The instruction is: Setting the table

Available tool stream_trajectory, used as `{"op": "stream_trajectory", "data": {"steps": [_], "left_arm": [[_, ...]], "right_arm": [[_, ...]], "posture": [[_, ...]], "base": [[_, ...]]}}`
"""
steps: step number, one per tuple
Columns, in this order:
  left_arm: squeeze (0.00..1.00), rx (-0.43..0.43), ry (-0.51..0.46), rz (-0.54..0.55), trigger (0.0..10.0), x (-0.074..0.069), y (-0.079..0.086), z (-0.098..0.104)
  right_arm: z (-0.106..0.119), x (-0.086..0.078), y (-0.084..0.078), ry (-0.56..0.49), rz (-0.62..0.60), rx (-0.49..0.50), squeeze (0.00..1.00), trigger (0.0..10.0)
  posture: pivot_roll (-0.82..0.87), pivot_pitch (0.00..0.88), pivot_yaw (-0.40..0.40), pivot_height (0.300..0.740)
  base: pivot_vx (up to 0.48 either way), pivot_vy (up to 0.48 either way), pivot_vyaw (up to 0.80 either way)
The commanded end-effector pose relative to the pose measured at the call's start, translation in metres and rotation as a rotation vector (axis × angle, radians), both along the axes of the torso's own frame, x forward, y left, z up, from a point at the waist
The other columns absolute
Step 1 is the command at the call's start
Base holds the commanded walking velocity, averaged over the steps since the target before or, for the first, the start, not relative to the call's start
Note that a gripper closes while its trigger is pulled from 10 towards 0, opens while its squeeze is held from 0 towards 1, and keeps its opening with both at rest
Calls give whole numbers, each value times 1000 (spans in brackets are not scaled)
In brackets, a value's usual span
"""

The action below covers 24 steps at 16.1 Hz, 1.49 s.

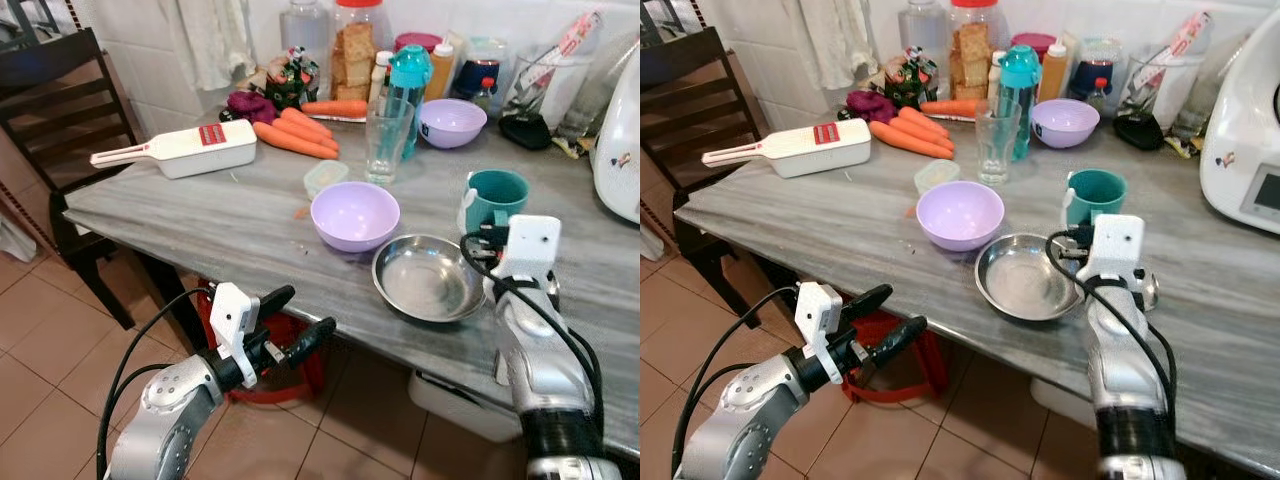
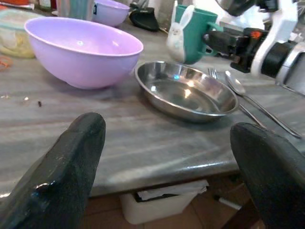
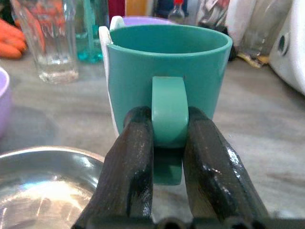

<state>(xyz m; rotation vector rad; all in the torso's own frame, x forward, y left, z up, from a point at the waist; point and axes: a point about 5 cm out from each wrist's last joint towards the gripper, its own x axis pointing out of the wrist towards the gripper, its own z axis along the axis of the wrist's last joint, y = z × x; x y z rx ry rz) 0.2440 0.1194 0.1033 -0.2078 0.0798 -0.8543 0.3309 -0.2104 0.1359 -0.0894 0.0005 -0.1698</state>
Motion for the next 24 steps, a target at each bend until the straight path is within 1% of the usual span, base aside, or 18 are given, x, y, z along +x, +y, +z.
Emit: {"op": "stream_trajectory", "data": {"steps": [1, 5, 8, 9, 10, 15, 16, 19, 24], "left_arm": [[0, 5, -1, -9, 10000, -2, 2, 3], [0, 13, 8, -13, 10000, -1, 4, 4], [0, 1, 24, -37, 10000, -2, 0, 5], [0, -5, 29, -56, 10000, -3, -2, 5], [0, -6, 31, -68, 10000, -3, -2, 5], [0, -3, 34, -69, 10000, 1, -4, 3], [0, -5, 32, -69, 10000, 3, -5, 2], [0, -9, 29, -75, 10000, 7, -7, 2], [0, -32, 27, -85, 10000, 11, -11, 2]], "right_arm": [[3, 8, 1, -7, 13, 14, 0, 10000], [-2, 23, 7, 19, 36, 30, 0, 10000], [-6, 27, 12, 29, 59, 42, 0, 10000], [-7, 27, 13, 31, 66, 44, 808, 10000], [-10, 26, 12, 33, 72, 40, 1000, 10000], [-14, 20, -3, 25, 16, 13, 1000, 10000], [-12, 17, -10, 7, -5, -6, 1000, 10000], [-6, 14, -14, -23, -15, -30, 1000, 10000], [1, 9, -11, -63, -15, -40, 1000, 10000]], "posture": [[-75, 79, 37, 740], [-59, 86, 40, 740], [-57, 87, 40, 740], [-57, 87, 40, 740], [-57, 81, 40, 740], [-69, 66, 42, 740], [-79, 60, 41, 740], [-88, 51, 38, 740], [-96, 30, 30, 740]], "base": [[0, 0, 0], [0, 0, 0], [0, 0, 0], [0, 0, 0], [0, 0, 0], [0, 0, 0], [0, 0, 0], [0, 0, 0], [0, 0, 0]]}}
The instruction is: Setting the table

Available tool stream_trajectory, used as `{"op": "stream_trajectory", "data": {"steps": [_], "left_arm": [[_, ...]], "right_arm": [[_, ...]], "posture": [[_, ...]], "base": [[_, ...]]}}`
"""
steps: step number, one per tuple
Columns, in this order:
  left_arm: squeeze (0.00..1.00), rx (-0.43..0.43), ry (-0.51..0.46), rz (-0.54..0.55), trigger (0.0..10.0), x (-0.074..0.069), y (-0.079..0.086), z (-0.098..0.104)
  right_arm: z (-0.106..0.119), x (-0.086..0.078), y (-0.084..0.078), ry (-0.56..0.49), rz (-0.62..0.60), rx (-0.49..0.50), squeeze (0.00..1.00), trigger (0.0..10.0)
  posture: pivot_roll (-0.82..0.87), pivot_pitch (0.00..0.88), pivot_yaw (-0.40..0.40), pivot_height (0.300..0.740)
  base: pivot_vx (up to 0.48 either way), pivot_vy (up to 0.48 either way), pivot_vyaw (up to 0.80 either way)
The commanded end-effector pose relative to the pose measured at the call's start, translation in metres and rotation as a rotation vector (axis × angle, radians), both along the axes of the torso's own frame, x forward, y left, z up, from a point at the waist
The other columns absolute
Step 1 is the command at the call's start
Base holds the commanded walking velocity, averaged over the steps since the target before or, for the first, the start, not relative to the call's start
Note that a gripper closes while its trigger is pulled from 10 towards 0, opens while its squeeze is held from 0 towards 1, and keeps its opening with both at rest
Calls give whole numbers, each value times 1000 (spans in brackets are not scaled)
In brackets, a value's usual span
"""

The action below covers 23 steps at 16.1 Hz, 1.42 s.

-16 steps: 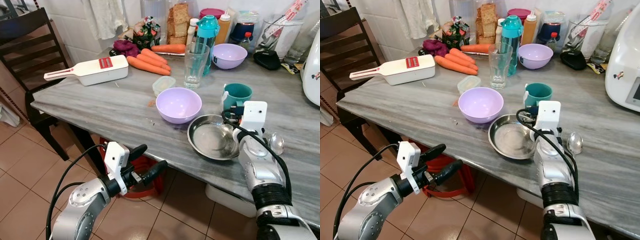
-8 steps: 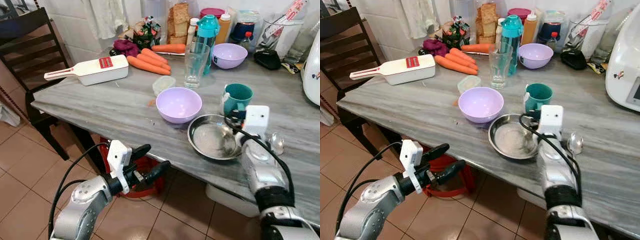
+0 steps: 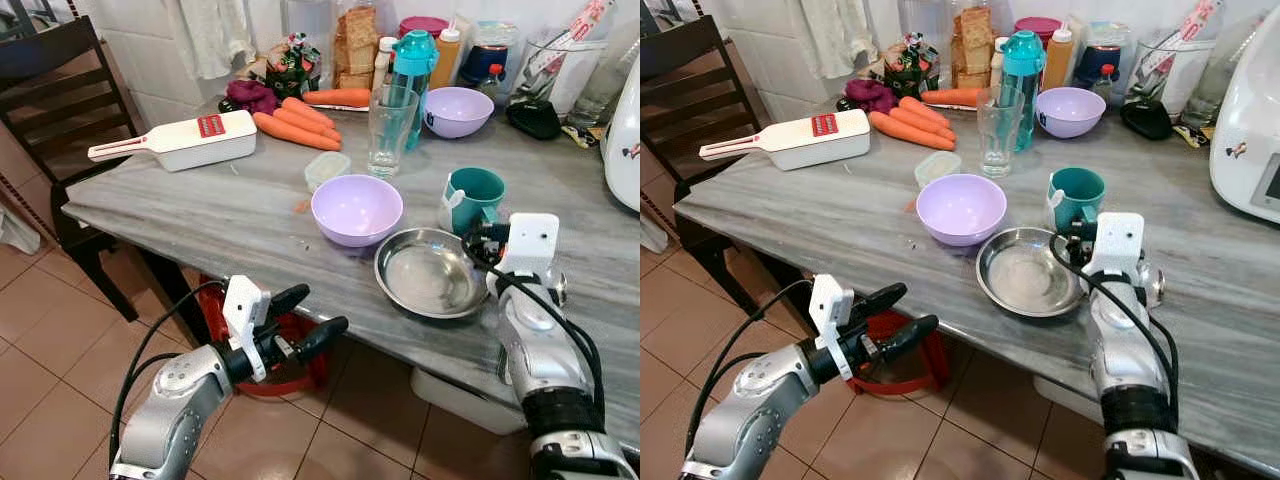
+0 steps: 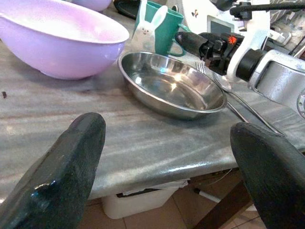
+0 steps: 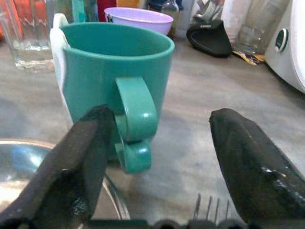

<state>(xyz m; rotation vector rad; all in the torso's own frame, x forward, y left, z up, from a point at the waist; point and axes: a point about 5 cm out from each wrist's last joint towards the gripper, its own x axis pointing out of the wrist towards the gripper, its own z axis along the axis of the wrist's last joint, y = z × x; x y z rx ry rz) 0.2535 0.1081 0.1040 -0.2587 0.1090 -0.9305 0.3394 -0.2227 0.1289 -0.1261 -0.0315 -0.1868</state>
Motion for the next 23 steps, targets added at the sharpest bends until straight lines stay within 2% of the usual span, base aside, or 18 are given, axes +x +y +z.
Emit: {"op": "stream_trajectory", "data": {"steps": [1, 4, 6, 7, 9, 10, 11, 12, 17, 19, 21, 23], "left_arm": [[0, 6, -14, -5, 10000, 2, 0, 1], [0, -4, -18, 68, 10000, 7, 5, 1], [0, -27, 10, 195, 10000, 13, 18, -6], [0, -23, 14, 217, 10000, 13, 21, -8], [0, -3, -5, 333, 10000, 18, 32, -9], [0, 24, -13, 420, 10000, 23, 38, -9], [0, 23, 4, 450, 10000, 25, 40, -10], [0, 22, 8, 493, 10000, 28, 43, -8], [0, 56, -31, 619, 10000, 33, 52, -5], [0, 130, -65, 709, 10000, 36, 57, -7], [0, 168, -75, 777, 10000, 37, 61, -9], [0, 167, -81, 818, 10000, 40, 62, -7]], "right_arm": [[9, 0, 1, -36, 1, -1, 1000, 10000], [14, -3, 3, -55, 1, 0, 1000, 10000], [16, -6, 4, -66, -2, 7, 1000, 10000], [16, -7, 4, -69, -1, 4, 1000, 10000], [18, -13, 4, -86, -2, -11, 1000, 10000], [17, -18, 4, -99, -3, -9, 427, 10000], [16, -21, 4, -102, 0, -10, 90, 10000], [14, -30, 8, -115, 18, -15, 0, 10000], [8, -54, 25, -131, 65, -27, 0, 10000], [5, -66, 36, -130, 86, -14, 0, 10000], [7, -70, 41, -135, 94, -15, 0, 10000], [8, -72, 45, -134, 110, -19, 0, 10000]], "posture": [[-97, 24, 29, 740], [-99, 14, 21, 740], [-101, 9, 19, 740], [-106, 0, 17, 740], [-106, 0, 14, 740], [-106, 0, 14, 740], [-103, 0, 9, 740], [-99, 0, 6, 740], [-93, 0, 1, 740], [-100, 0, 5, 740], [-104, 0, 7, 740], [-95, 0, 5, 740]], "base": [[0, 0, 0], [0, 0, 0], [0, 0, 0], [0, 0, 0], [0, 0, 0], [0, 0, 0], [0, 0, 0], [0, 0, 0], [0, 0, 0], [0, 0, 0], [0, 0, 0], [0, 0, 266]]}}
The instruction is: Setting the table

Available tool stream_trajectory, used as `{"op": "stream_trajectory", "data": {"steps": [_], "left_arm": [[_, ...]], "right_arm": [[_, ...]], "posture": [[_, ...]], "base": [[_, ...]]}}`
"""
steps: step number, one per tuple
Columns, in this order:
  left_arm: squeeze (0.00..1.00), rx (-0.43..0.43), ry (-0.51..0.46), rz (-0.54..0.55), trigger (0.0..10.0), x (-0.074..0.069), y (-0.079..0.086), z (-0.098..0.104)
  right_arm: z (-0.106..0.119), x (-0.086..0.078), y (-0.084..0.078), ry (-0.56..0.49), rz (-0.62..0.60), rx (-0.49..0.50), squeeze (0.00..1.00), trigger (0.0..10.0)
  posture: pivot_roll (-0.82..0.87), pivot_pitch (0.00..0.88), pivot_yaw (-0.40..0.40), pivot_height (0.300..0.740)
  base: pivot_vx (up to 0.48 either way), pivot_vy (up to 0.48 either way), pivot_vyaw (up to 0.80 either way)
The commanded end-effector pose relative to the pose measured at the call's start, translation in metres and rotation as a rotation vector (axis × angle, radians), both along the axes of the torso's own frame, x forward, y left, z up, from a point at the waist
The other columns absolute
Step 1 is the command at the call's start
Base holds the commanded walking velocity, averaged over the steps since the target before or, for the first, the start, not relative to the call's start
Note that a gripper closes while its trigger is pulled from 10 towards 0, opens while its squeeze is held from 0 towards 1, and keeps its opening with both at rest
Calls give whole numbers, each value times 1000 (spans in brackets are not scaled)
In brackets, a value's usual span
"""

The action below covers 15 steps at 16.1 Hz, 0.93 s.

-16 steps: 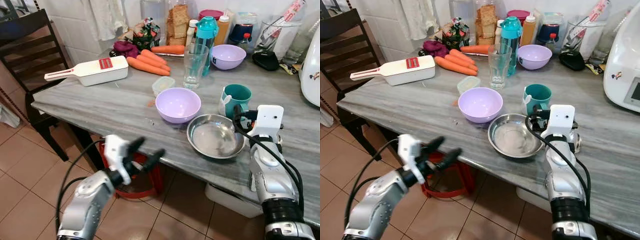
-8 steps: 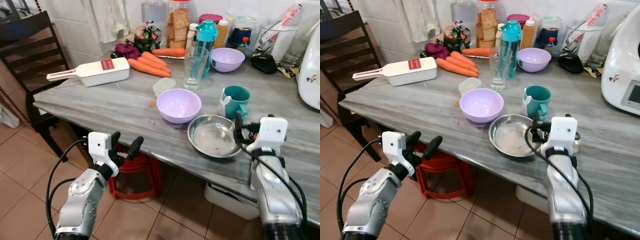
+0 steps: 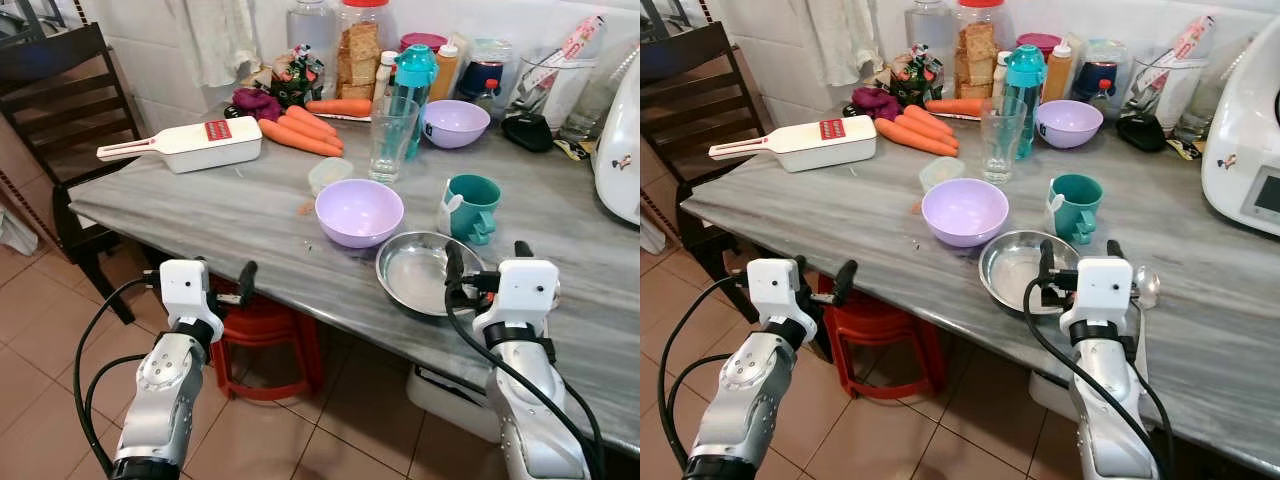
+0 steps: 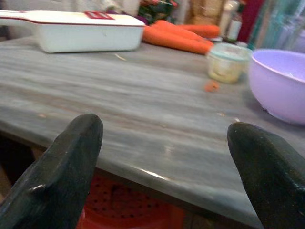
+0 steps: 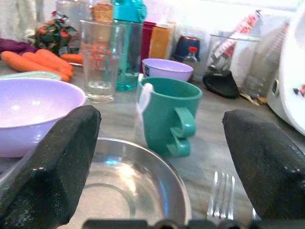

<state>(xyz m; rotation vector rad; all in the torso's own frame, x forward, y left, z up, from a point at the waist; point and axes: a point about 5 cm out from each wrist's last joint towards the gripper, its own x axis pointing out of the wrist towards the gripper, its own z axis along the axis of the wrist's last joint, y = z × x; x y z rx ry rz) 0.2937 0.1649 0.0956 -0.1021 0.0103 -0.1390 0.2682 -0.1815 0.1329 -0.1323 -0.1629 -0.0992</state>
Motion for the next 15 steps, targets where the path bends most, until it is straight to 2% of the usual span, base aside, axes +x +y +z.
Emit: {"op": "stream_trajectory", "data": {"steps": [1, 2, 6, 10, 15], "left_arm": [[0, 22, -19, 37, 10000, 2, 6, 3], [0, 66, -47, 25, 10000, 2, 5, 5], [0, 91, -74, 60, 10000, 6, 6, 9], [0, 149, -59, 150, 10000, 7, 17, 6], [0, 165, -49, 159, 10000, 12, 18, 4]], "right_arm": [[5, 0, 7, -10, 37, -22, 0, 10000], [5, -1, 10, -8, 48, -40, 0, 10000], [7, -1, 15, -8, 68, -37, 0, 10000], [5, -4, 23, 7, 102, -13, 0, 10000], [1, -6, 33, 29, 154, 7, 0, 10000]], "posture": [[-94, 0, 6, 740], [-87, 0, 3, 740], [-89, 0, 5, 740], [-83, 0, 13, 740], [-89, 0, 25, 740]], "base": [[0, 0, 800], [0, 0, 800], [0, 0, 800], [0, 0, 800], [0, 0, 800]]}}
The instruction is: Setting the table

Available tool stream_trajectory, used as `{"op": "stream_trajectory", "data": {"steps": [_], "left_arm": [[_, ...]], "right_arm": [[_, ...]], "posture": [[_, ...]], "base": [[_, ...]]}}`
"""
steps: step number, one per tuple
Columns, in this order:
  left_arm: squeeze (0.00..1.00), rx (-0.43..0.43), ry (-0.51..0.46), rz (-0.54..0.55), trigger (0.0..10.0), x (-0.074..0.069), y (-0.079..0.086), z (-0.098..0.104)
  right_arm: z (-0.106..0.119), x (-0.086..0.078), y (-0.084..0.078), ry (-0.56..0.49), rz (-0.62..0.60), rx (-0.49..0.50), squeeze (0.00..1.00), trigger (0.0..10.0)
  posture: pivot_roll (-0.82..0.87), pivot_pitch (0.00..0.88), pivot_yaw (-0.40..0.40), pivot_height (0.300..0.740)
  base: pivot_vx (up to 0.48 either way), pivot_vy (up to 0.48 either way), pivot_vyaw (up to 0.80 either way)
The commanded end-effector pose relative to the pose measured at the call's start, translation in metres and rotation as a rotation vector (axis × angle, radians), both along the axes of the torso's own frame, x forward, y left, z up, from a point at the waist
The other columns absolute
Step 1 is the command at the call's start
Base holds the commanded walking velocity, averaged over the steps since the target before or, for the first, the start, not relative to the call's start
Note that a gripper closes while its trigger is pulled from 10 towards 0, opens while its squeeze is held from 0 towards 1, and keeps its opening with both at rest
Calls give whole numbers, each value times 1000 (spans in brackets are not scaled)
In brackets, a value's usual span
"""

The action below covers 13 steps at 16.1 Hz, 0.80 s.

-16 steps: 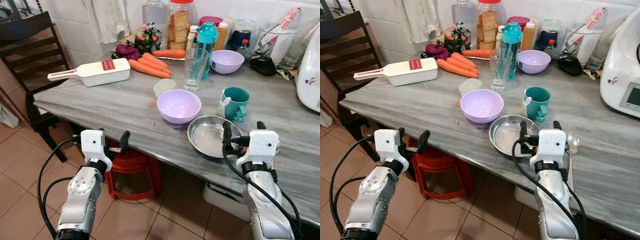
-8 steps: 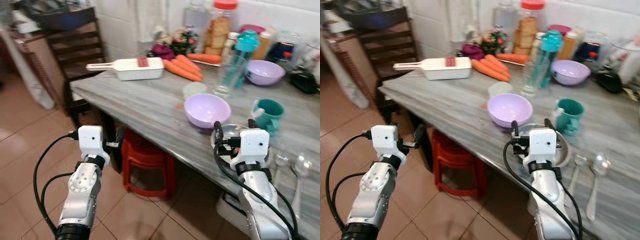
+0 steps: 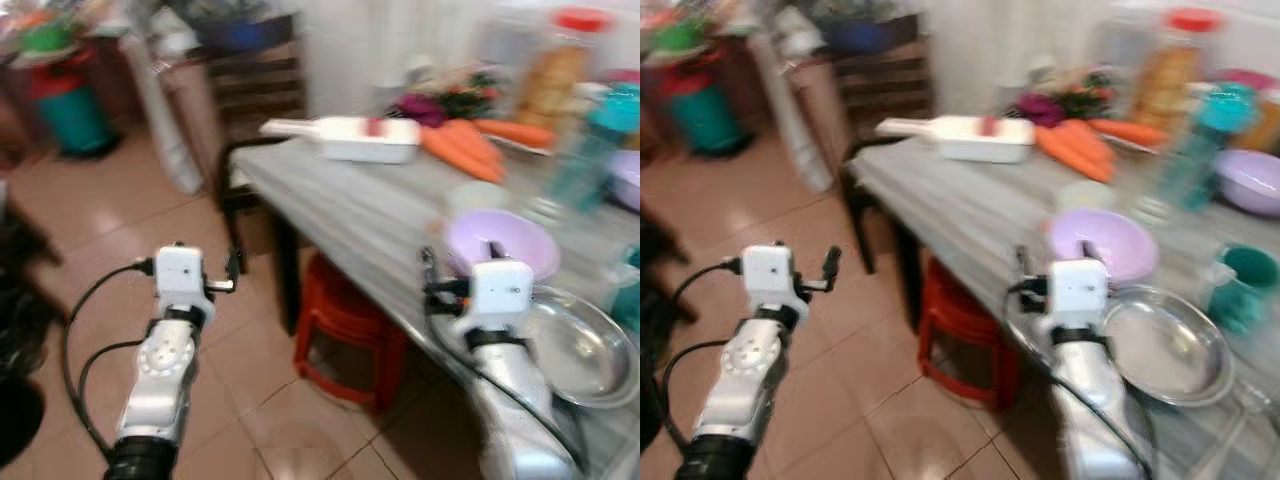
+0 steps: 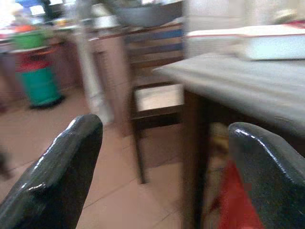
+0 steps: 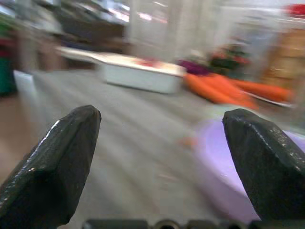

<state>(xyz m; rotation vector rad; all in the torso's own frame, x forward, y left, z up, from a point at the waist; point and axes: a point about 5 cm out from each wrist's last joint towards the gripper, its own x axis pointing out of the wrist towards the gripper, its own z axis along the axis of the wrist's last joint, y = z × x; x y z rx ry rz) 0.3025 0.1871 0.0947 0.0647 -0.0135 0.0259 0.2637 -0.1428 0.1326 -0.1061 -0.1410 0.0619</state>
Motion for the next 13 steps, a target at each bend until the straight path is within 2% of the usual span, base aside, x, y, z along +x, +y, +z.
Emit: {"op": "stream_trajectory", "data": {"steps": [1, 8, 13], "left_arm": [[0, 0, -23, -3, 10000, 3, -4, 5], [0, 0, -11, 45, 10000, 3, 0, -3], [0, 12, 31, 39, 10000, 8, 1, -13]], "right_arm": [[1, -2, -5, -2, -7, -8, 0, 10000], [2, 3, -6, 9, 22, -18, 0, 10000], [-8, 7, -14, 40, -29, 18, 0, 10000]], "posture": [[-89, 0, 25, 740], [-92, 0, 1, 740], [-98, 0, 20, 740]], "base": [[0, 0, 800], [0, 0, 800], [0, 0, 800]]}}
